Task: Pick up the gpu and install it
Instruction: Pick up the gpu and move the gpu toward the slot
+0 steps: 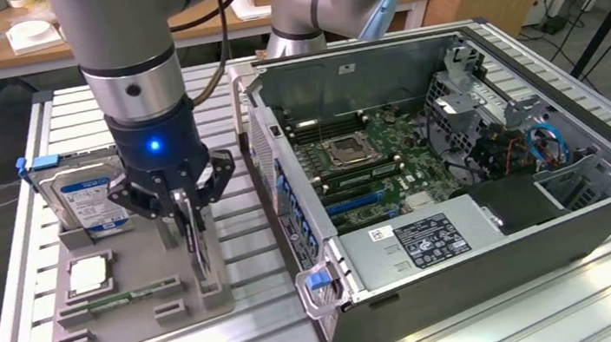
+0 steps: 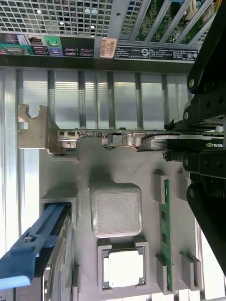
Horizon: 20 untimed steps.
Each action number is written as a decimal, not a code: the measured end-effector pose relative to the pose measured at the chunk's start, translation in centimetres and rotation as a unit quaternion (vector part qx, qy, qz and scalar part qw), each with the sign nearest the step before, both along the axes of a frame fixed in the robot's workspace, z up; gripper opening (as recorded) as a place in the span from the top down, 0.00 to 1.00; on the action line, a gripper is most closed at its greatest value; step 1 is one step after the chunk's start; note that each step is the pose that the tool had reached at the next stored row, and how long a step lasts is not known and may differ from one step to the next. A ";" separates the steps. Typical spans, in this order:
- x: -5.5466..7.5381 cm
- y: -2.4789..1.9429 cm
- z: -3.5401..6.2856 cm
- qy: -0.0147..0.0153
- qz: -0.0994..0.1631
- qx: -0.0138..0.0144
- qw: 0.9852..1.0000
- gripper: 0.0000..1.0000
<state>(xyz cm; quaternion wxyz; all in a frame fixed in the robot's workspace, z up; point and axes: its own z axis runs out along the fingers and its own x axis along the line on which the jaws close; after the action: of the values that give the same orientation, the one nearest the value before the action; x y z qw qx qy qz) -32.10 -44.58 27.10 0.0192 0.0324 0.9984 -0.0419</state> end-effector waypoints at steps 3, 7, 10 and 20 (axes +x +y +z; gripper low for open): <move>0.0 0.00 0.14 0.000 0.000 -0.001 1.000 0.74; 0.0 0.00 0.32 0.000 0.000 -0.002 1.000 0.74; 0.0 0.00 0.44 0.000 0.000 -0.003 1.000 0.74; 0.0 0.00 1.60 0.000 0.000 -0.005 1.000 0.74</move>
<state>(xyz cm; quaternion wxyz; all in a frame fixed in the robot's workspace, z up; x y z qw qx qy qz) -32.10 -44.58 28.70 0.0194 0.0323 0.9982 -0.0472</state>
